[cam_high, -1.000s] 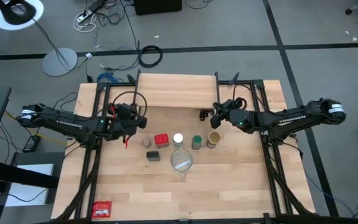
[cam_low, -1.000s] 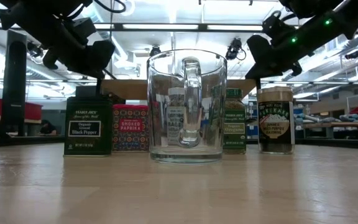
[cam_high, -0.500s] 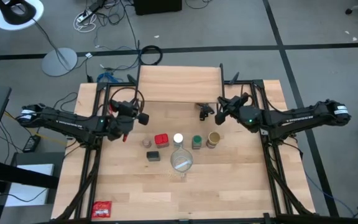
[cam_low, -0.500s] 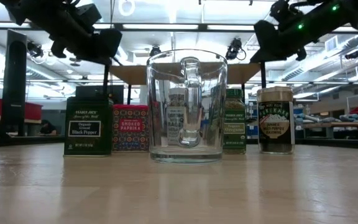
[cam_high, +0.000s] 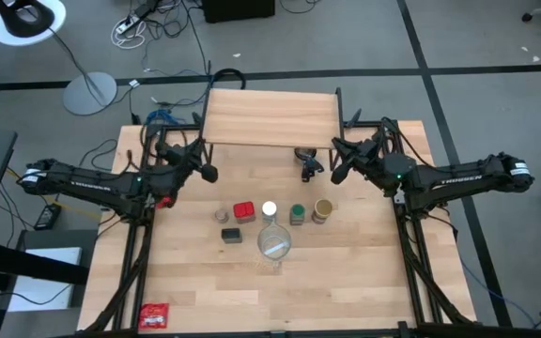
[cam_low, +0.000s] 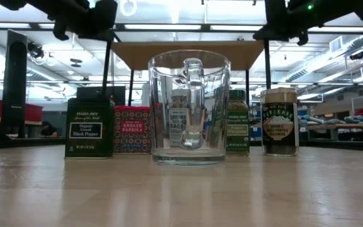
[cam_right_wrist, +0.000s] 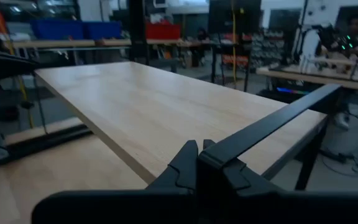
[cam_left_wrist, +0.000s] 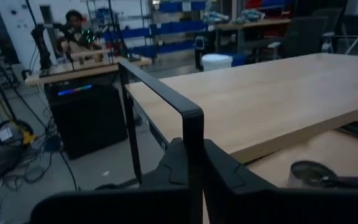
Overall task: Shelf spices
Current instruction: Move the shelf to the top center of the table
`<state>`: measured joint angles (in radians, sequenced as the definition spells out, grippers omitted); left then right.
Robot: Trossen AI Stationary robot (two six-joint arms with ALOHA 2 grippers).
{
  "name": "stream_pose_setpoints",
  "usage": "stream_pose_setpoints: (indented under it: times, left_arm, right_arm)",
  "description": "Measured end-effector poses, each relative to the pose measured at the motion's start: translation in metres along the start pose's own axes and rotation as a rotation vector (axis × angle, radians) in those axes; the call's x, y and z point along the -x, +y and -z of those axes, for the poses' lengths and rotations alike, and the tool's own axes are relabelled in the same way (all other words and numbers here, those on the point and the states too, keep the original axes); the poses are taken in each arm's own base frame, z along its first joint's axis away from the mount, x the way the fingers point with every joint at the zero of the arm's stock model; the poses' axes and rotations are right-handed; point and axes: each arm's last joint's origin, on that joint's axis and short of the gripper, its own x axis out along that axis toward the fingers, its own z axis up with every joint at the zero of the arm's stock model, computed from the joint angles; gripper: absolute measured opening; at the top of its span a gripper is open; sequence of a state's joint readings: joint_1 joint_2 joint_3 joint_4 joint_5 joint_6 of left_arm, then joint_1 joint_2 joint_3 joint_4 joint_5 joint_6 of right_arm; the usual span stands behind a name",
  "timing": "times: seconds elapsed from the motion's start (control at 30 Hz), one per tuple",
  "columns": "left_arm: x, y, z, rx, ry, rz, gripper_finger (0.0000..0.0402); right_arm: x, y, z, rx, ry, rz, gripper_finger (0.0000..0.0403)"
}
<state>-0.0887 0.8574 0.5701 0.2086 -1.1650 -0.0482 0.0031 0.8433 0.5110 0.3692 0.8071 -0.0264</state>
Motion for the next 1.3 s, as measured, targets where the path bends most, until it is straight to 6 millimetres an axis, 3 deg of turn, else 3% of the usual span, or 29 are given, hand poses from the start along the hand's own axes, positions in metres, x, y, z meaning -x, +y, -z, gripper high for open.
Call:
stream_pose_setpoints:
  times: [0.2,1.03,1.3]
  left_arm:
    - [0.002,0.005,-0.010,0.010,-0.041,0.010,0.0014]
    - [0.004,0.006,0.002,-0.023,0.013,-0.061,0.0014]
    - [0.010,0.004,0.002,-0.032,0.008,-0.055,0.0014]
  right_arm:
    - [-0.002,-0.001,-0.005,-0.028,-0.039,-0.036,0.0011]
    - [-0.021,0.016,-0.006,-0.037,-0.041,-0.056,0.0010]
    - [-0.028,0.012,-0.003,-0.038,-0.032,-0.036,0.0010]
